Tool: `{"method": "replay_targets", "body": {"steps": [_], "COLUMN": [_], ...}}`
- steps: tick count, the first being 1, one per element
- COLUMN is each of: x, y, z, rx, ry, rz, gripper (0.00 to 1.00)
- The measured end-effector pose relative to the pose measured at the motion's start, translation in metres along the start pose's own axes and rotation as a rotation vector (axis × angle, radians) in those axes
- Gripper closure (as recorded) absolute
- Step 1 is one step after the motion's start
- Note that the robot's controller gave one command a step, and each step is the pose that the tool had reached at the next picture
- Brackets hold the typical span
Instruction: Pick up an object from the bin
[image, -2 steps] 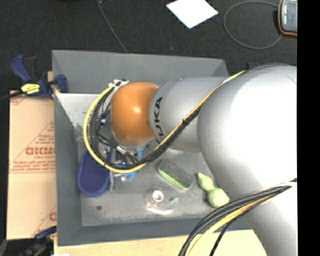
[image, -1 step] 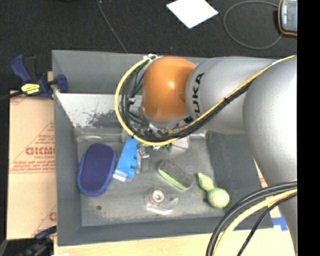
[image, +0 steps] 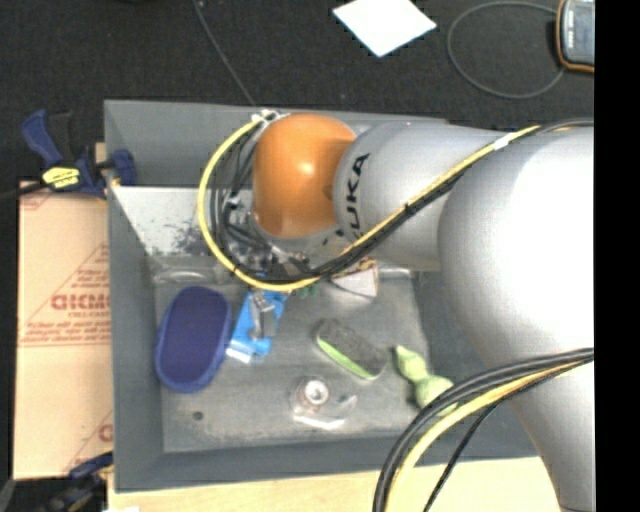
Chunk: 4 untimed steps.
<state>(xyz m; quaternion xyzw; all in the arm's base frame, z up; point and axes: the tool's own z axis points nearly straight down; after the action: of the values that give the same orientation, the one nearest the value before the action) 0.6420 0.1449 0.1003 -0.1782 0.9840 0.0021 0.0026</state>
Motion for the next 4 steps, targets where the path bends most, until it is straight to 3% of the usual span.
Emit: {"method": "replay_targets", "body": {"steps": [1, 2, 3, 4], "x": [0.012, 0.004, 0.004, 0.005], "y": [-0.025, -0.026, -0.026, -0.026], "z": [0.027, 0.026, 0.026, -0.008], "rx": [0.008, -0.004, -0.004, -0.003], "ry": [-0.009, 0.001, 0.001, 0.001], "rz": [-0.327, -0.265, -0.263, -0.262], "gripper": [0.0, 1.0, 1.0, 1.0]}}
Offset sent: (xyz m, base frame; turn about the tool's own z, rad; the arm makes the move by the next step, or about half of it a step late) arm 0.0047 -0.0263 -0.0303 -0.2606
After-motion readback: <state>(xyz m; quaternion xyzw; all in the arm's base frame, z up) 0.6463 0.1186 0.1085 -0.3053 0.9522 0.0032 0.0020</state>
